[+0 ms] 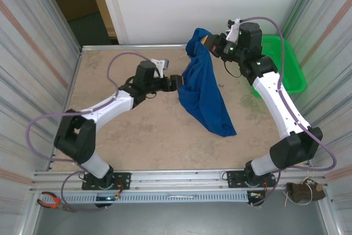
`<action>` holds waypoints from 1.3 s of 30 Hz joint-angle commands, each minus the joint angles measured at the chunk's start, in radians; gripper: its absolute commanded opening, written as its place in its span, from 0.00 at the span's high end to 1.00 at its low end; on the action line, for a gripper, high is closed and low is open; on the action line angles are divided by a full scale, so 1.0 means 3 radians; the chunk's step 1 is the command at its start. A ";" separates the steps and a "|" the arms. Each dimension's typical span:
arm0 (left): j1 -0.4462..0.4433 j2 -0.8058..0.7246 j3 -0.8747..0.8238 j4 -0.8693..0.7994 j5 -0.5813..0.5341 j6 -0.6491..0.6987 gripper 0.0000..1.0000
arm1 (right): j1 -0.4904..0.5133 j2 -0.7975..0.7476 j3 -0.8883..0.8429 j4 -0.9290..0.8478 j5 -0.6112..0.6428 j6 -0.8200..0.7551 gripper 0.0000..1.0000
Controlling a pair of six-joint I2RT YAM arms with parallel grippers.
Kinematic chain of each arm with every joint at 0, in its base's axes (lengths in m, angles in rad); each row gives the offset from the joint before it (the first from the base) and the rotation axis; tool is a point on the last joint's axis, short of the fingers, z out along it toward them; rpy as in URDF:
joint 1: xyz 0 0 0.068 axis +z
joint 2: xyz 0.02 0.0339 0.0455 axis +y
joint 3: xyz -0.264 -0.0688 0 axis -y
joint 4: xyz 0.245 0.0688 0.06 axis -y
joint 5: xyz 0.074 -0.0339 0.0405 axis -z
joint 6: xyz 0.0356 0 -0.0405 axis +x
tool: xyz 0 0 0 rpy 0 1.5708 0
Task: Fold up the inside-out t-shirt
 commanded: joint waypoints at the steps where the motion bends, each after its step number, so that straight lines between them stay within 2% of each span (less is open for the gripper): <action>1: -0.0092 0.0173 0.0145 0.0274 -0.0293 0.0085 0.23 | -0.0014 -0.0159 -0.0026 0.0200 -0.0091 0.0126 1.00; 10: -0.0242 0.0721 0.0618 -0.0175 -0.0905 0.0017 0.24 | 0.0000 -0.0233 -0.0011 0.0301 -0.0170 0.0277 1.00; 16: -0.0264 0.1041 0.1042 -0.0528 -0.1075 -0.0034 0.28 | 0.0015 -0.0215 0.0160 0.0450 -0.0259 0.0471 1.00; 18: -0.0263 0.1100 0.1190 -0.0608 -0.0989 0.0002 0.36 | 0.0000 -0.0140 0.0403 0.0373 -0.0278 0.0469 1.00; 19: -0.0250 0.1096 0.1243 -0.0643 -0.0951 0.0048 0.47 | -0.0011 -0.0106 0.0520 0.0322 -0.0277 0.0454 1.00; 20: -0.0230 0.1051 0.1284 -0.0676 -0.0873 0.0109 0.65 | -0.0039 -0.0076 0.0637 0.0267 -0.0265 0.0437 1.00; 21: -0.0191 0.0969 0.1295 -0.0674 -0.0774 0.0169 0.81 | -0.0084 -0.0060 0.0714 0.0212 -0.0230 0.0427 1.00; 23: -0.0058 0.0770 0.1289 -0.0626 -0.0411 0.0234 0.99 | -0.0184 -0.0065 0.0717 0.0155 -0.0129 0.0440 1.00; 26: 0.0206 0.0468 0.1312 -0.0575 0.0471 0.0319 1.00 | -0.0321 -0.0108 0.0390 0.0158 0.0026 0.0452 1.00; 29: 0.0419 0.0262 0.1409 -0.0646 0.1409 0.0449 1.00 | -0.0398 -0.0180 -0.0334 0.0347 0.0342 0.0438 1.00; 33: 0.0596 0.0123 0.1438 -0.0645 0.2257 0.0563 1.00 | -0.0429 -0.0048 -0.1027 0.0576 0.0649 0.0376 1.00; 34: 0.0638 0.0107 0.1426 -0.0619 0.2385 0.0566 1.00 | -0.0429 0.0046 -0.1097 0.0508 0.0661 0.0300 0.83; 35: 0.0680 0.0101 0.1402 -0.0563 0.2524 0.0542 1.00 | -0.0424 0.0108 -0.1132 0.0384 0.0680 0.0207 0.59; 36: 0.0718 0.0105 0.1370 -0.0482 0.2635 0.0493 1.00 | -0.0412 0.0118 -0.1177 0.0327 0.0687 0.0119 0.44; 37: 0.0759 0.0107 0.1346 -0.0383 0.2764 0.0411 1.00 | -0.0383 0.0053 -0.1280 0.0292 0.0722 0.0024 0.35; 39: 0.0828 0.0129 0.1328 -0.0250 0.2964 0.0303 1.00 | -0.0270 -0.0225 -0.1468 0.0246 0.0888 -0.0198 0.26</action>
